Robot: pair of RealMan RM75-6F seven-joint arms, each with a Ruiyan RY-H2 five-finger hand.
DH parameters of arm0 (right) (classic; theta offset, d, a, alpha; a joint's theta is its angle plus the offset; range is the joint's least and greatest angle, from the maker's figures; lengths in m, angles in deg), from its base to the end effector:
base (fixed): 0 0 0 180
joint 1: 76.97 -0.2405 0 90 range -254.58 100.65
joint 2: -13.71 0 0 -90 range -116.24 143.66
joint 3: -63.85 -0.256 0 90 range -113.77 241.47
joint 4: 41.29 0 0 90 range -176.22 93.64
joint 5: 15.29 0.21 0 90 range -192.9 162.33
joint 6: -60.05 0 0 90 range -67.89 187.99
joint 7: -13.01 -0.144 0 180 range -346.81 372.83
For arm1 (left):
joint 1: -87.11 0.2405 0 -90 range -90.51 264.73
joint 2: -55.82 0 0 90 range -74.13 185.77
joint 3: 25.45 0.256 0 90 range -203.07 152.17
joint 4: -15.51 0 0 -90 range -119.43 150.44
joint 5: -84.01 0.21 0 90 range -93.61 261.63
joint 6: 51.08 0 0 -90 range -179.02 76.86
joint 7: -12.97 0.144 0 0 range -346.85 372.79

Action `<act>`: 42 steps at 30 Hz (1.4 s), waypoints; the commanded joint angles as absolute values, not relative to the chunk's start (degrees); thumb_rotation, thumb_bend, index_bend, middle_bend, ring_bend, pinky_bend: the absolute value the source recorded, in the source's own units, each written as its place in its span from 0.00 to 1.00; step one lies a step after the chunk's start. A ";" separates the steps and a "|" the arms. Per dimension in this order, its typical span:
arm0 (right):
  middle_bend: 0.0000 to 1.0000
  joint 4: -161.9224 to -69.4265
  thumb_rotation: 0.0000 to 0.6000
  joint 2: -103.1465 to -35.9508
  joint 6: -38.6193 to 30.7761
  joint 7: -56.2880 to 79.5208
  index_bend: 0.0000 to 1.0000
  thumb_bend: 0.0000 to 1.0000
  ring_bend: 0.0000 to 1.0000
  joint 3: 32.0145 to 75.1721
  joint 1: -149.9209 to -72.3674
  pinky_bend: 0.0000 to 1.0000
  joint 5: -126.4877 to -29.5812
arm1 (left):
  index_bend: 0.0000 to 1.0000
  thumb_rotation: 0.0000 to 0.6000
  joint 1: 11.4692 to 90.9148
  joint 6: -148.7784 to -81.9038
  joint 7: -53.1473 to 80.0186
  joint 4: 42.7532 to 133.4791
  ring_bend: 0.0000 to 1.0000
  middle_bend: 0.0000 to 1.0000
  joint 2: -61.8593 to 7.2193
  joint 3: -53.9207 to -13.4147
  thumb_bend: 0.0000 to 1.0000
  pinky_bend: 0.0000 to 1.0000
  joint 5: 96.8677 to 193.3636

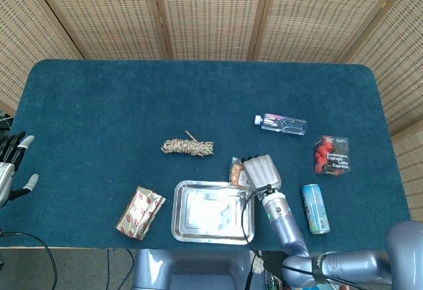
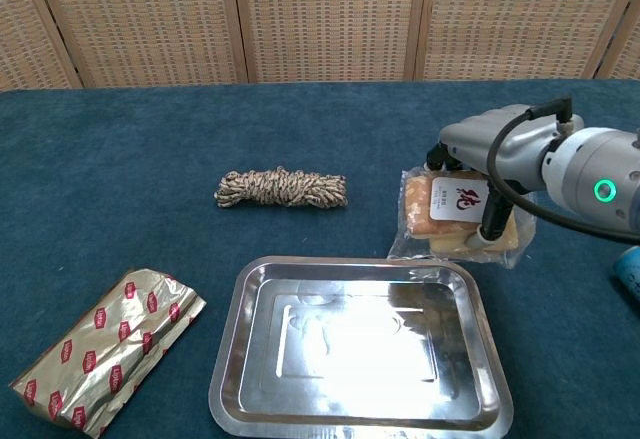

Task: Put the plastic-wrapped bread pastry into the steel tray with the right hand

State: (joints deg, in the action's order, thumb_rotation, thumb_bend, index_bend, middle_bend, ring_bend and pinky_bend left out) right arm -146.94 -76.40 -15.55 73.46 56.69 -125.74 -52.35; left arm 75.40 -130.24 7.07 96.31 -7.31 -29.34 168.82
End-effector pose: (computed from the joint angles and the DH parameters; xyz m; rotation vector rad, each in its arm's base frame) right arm -0.1076 -0.2998 -0.0142 1.8486 -0.7466 0.5469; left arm -0.3342 0.2289 0.1811 -1.4724 -0.8068 -0.8465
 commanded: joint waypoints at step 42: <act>0.59 -146.83 1.00 -79.90 -1.29 73.58 0.51 0.23 0.46 61.98 -131.32 0.60 -60.98 | 0.00 0.97 81.17 -135.50 11.87 102.67 0.00 0.00 -7.13 -28.77 0.38 0.00 165.32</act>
